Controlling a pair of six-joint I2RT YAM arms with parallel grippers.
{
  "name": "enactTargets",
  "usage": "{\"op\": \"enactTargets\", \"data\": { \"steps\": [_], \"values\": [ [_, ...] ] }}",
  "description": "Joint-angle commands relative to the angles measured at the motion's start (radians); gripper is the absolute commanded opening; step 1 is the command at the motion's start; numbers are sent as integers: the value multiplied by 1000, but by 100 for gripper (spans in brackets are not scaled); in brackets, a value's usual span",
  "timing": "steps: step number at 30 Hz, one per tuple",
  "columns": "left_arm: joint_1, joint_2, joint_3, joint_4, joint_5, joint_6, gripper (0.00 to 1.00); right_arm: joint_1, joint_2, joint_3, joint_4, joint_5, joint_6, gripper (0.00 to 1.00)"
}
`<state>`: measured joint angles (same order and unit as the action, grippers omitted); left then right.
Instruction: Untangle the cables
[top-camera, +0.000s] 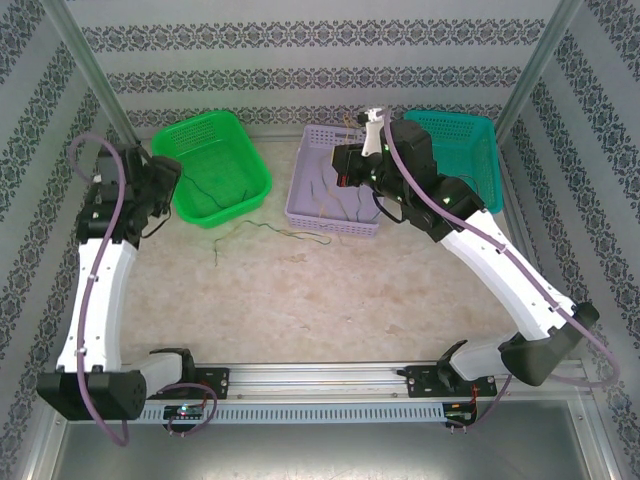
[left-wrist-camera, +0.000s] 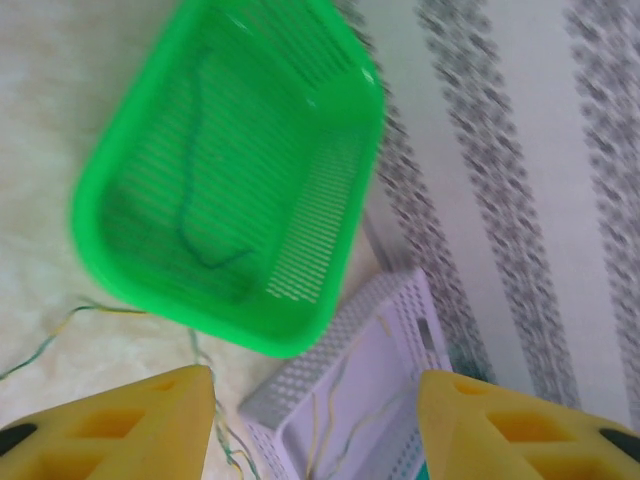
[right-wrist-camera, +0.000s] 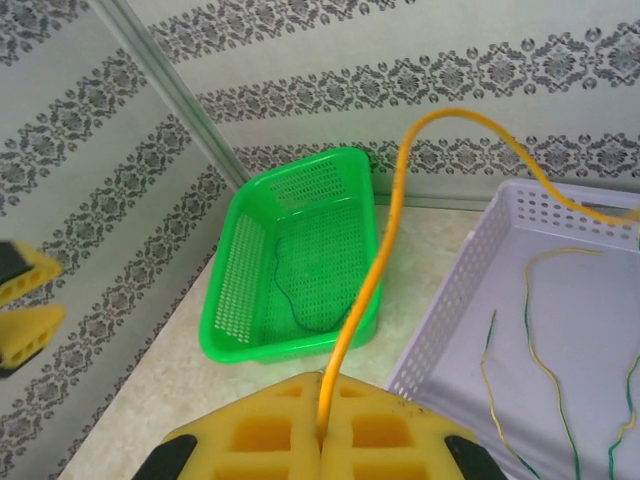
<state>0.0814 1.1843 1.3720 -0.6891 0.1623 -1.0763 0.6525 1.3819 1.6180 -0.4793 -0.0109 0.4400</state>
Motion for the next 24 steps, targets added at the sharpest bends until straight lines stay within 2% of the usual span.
{"op": "enactTargets", "data": {
  "steps": [1, 4, 7, 11, 15, 24],
  "values": [
    [2, 24, 7, 139, 214, 170, 53, 6, 11, 55, -26, -66, -35, 0],
    [-16, 10, 7, 186, 246, 254, 50, 7, 30, 97, -48, -97, -40, 0],
    [-28, 9, 25, 129, 204, 324, 50, 10, 29, 96, -50, -98, -35, 0],
    [-36, 27, 25, 55, 149, 272, 50, 11, 6, 91, -58, -67, -40, 0],
    [-81, 53, 49, 23, 120, 252, 52, -1, -21, 118, -82, -36, -74, 0],
    [-225, 105, 102, 133, 149, 329, 53, -61, -75, 152, -162, -22, -103, 0]
  ]
}}
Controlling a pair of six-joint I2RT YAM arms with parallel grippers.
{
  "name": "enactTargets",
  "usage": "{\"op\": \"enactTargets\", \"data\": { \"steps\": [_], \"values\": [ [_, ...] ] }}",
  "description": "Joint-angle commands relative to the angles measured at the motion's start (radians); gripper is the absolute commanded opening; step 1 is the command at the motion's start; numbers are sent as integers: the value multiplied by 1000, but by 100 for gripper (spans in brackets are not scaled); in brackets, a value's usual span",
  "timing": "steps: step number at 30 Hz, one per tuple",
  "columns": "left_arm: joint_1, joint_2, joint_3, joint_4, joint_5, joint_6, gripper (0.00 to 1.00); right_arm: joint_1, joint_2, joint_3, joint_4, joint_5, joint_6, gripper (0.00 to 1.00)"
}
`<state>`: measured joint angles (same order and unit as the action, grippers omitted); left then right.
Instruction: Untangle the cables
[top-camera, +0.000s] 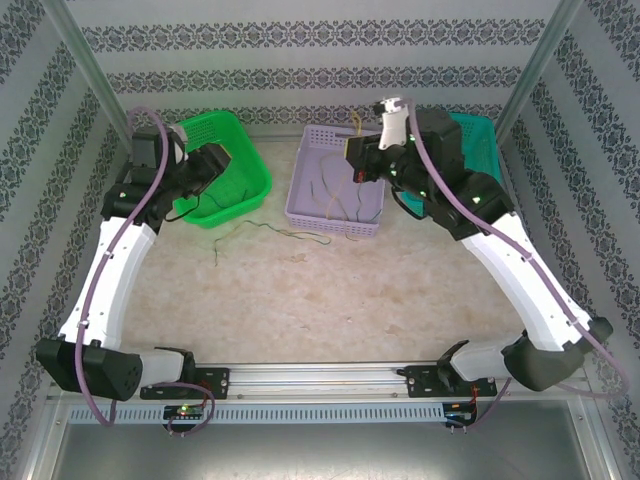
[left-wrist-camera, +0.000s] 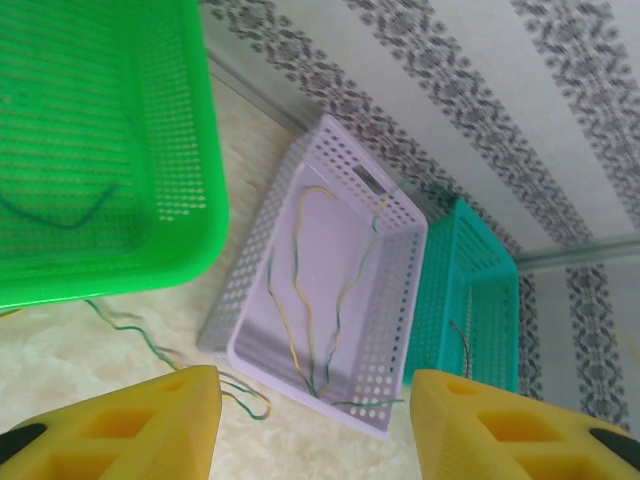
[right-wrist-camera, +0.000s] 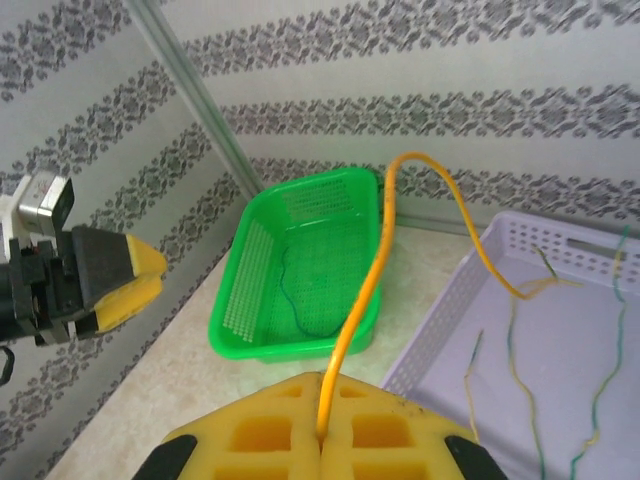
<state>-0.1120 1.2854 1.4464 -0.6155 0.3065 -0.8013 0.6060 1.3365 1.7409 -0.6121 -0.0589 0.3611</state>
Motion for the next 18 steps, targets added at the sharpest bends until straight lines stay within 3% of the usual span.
{"op": "enactTargets", "data": {
  "steps": [1, 10, 18],
  "values": [
    [-43, 5, 30, 66, 1, 59, 53, -17, -36, 30, -34, 30, -26, 0],
    [-70, -9, 42, 31, -98, 87, 54, -38, -96, -18, -46, 66, -27, 0],
    [-81, 4, 22, 45, -64, 48, 54, -63, -110, -49, -40, 46, -11, 0]
  ]
}}
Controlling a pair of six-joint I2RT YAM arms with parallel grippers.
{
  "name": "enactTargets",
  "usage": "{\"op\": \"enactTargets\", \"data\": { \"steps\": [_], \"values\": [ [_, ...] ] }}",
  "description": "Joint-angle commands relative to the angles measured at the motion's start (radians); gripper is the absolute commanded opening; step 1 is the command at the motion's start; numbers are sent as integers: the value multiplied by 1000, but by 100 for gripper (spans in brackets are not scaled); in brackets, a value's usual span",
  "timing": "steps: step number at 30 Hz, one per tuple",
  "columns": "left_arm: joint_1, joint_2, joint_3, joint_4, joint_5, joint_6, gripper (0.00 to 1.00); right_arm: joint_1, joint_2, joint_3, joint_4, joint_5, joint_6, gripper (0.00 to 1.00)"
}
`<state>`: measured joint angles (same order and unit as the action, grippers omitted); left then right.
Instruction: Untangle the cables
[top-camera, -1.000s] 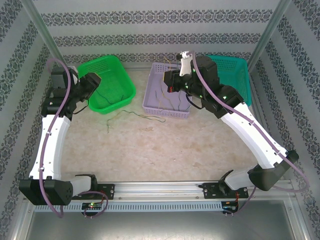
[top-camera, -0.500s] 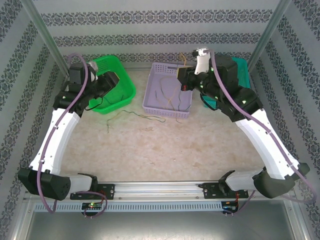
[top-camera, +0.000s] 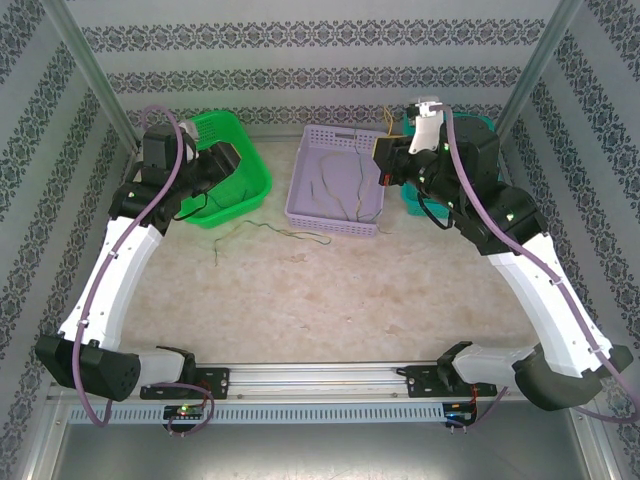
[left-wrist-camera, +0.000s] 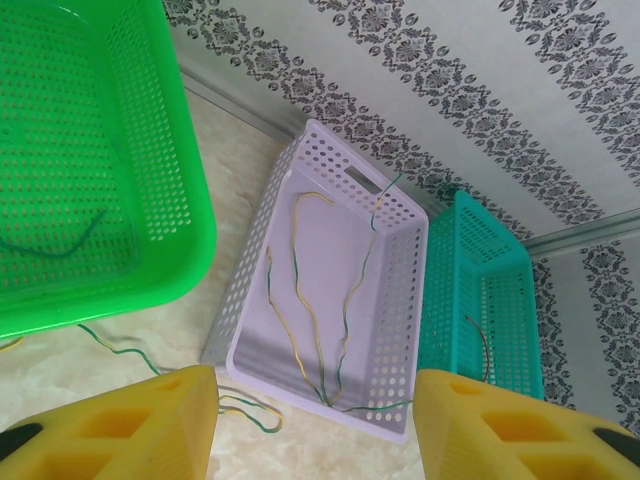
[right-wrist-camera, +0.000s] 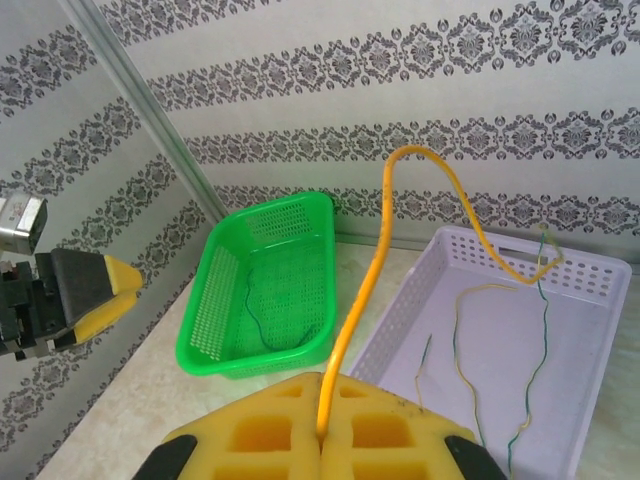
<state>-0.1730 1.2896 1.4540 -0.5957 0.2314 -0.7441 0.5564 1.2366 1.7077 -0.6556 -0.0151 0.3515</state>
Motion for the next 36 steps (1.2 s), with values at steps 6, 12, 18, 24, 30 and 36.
{"op": "enactTargets", "data": {
  "steps": [6, 12, 18, 24, 30, 36],
  "values": [
    [-115, 28, -21, 183, 170, -46, 54, -23, 16, -3, -15, -39, 17, 0],
    [-254, 84, 11, 188, 193, 36, 53, -35, 78, 64, -84, 17, 40, 0],
    [-303, 66, -28, 184, 57, 19, 54, -36, 204, 231, -182, 183, 54, 0],
    [-354, 38, -60, 199, -47, 15, 57, -18, 376, 440, -294, 359, 70, 0],
    [-386, 65, -51, 257, -58, 54, 63, -9, 519, 658, -352, 417, 94, 0],
    [-393, 90, -49, 265, -62, 37, 63, 16, 683, 918, -462, 565, 65, 0]
  ]
}}
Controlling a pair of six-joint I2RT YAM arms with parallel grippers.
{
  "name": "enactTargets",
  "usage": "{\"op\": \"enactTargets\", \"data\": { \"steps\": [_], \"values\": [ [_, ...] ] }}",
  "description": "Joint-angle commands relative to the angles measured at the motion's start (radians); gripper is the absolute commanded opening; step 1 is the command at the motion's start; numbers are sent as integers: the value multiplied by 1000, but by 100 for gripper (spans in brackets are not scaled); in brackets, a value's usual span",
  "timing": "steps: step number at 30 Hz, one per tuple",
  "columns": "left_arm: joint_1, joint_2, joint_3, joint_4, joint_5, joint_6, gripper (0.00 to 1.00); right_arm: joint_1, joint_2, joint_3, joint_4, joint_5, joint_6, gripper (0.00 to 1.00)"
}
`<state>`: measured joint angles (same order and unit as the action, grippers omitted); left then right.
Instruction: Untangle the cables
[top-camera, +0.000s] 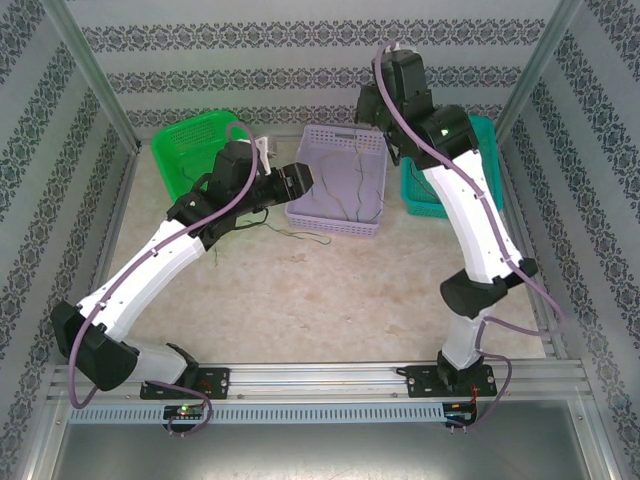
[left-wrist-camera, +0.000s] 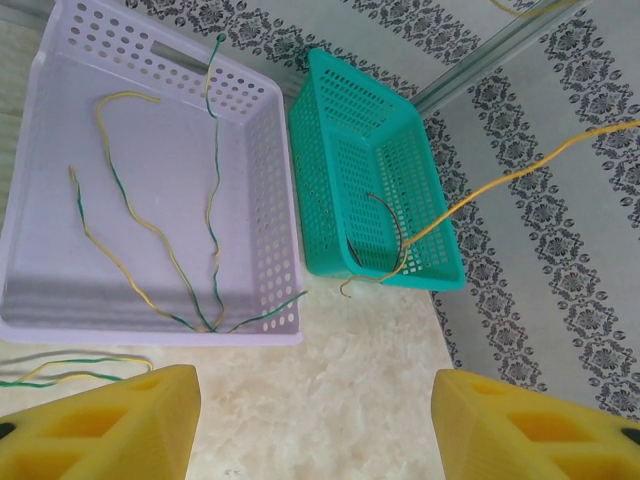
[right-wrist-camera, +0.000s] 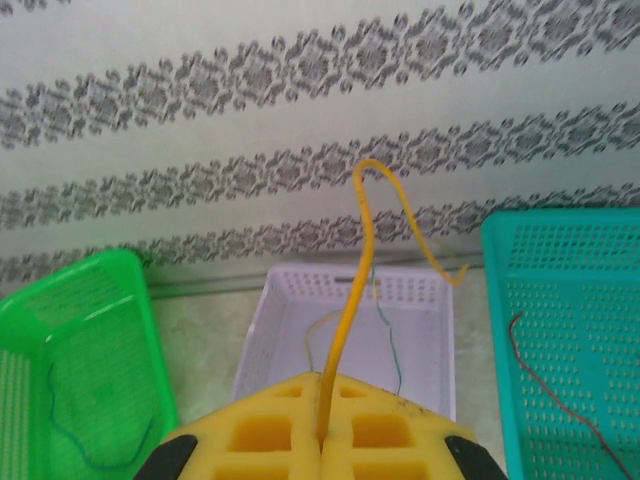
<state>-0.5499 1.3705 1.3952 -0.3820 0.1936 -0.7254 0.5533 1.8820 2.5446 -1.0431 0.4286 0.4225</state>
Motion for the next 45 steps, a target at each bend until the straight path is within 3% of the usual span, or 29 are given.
{"op": "enactTargets", "data": {
  "steps": [1, 14, 24, 28, 35, 38, 40, 45],
  "values": [
    [-17, 9, 11, 45, -30, 17, 63, 20, 48, 92, -64, 129, -10, 0],
    [-18, -81, -99, -14, -92, -25, 62, -7, 176, 51, 27, 23, 133, 0],
    [-20, -174, -172, -74, -141, -74, 62, -65, 481, 44, 58, -75, 194, 0],
    [-22, -222, -190, -118, -169, -85, 62, -88, 611, 125, 60, -130, 195, 0],
    [-25, -302, -230, -180, -215, -119, 61, -137, 707, 161, 158, -275, 146, 1],
    [-25, -318, -242, -200, -230, -129, 62, -150, 736, 184, 161, -335, 134, 31],
    [-25, -317, -239, -214, -239, -131, 62, -153, 721, 184, 161, -358, 119, 45],
    [-22, -286, -227, -284, -289, -174, 64, -142, 579, 118, 203, -366, 75, 58]
  ]
}}
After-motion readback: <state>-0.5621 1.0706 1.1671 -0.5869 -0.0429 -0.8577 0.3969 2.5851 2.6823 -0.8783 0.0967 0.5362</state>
